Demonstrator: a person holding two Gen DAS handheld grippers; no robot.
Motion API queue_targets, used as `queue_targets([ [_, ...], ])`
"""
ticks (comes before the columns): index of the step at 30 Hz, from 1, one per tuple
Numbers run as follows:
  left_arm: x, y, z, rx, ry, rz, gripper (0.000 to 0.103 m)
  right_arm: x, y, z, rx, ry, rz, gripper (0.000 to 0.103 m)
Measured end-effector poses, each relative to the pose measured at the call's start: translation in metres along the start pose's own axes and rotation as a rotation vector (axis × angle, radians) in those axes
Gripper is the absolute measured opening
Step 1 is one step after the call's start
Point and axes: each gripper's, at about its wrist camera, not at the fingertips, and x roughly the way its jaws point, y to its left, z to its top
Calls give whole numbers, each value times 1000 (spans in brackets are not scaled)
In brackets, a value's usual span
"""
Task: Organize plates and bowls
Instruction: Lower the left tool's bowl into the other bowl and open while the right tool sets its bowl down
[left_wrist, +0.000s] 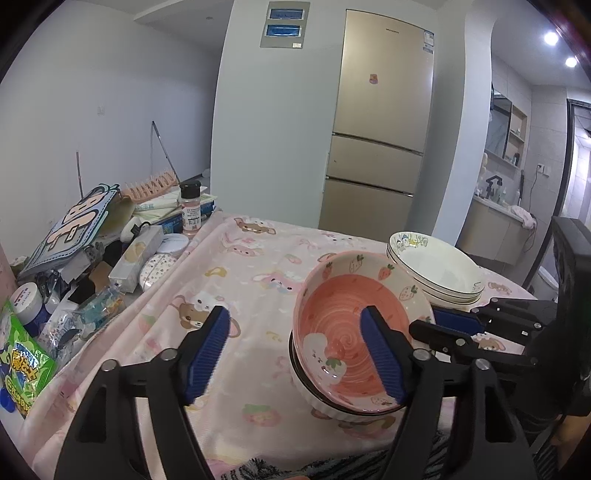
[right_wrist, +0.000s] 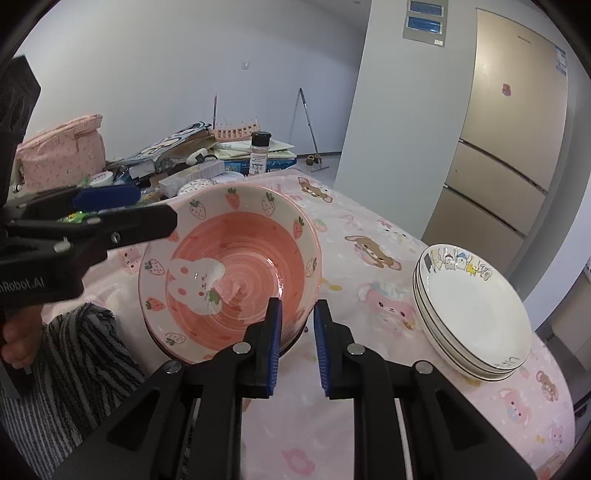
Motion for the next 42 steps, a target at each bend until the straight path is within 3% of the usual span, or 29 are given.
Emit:
queue_targets([
  [2, 0, 1, 0, -1, -7, 17, 99, -2, -7, 0, 37, -9, 13, 25],
  [4, -2, 2, 0, -4, -16, 28, 103, -3, -12, 0, 68, -24, 5, 59],
  [6, 0, 3, -1, -11, -8, 33, 103, -6, -19, 0, 98, -39, -12, 70],
  [13, 10, 13, 0, -50, 37, 73, 103, -1, -34, 0, 164, -28, -43, 98],
  [16, 12, 26, 9, -114, 28, 81, 103, 0, -46, 4, 236, -75, 17, 99],
  [17, 12, 30, 14, -129, 16, 66, 103, 2, -52, 7, 277, -87, 62, 97],
  [18, 12, 32, 18, -136, 1, 45, 103, 6, -55, 9, 292, -82, 100, 70],
  [19, 14, 34, 23, -142, -11, 16, 103, 13, -56, 13, 286, -48, 146, 26],
  [20, 18, 35, 26, -144, 3, 0, 103, 20, -53, 16, 279, -15, 175, 13],
  [22, 27, 33, 30, -132, 39, -25, 99, 30, -42, 19, 213, 22, 125, 9],
  [24, 33, 32, 31, -116, 58, -34, 91, 35, -35, 20, 188, 34, 141, 9],
  [31, 47, 48, 18, -205, 112, -75, 91, 21, -39, 15, 217, -33, 129, 10],
  [32, 48, 50, 18, -214, 118, -76, 91, 16, -43, 14, 229, -49, 123, 12],
  [33, 48, 50, 17, -215, 121, -75, 92, 11, -47, 16, 241, -64, 112, 27],
  [34, 47, 47, 18, -210, 120, -74, 94, 5, -51, 16, 253, -83, 92, 58],
  [36, 42, 41, 19, -183, 107, -77, 103, -9, -58, 20, 276, -137, 47, 94],
  [37, 37, 35, 20, -156, 88, -79, 103, -18, -61, 21, 283, -167, 35, 100],
  [42, 14, -3, 26, -4, 28, -81, 103, -54, -71, 29, 248, -196, -22, 103],
])
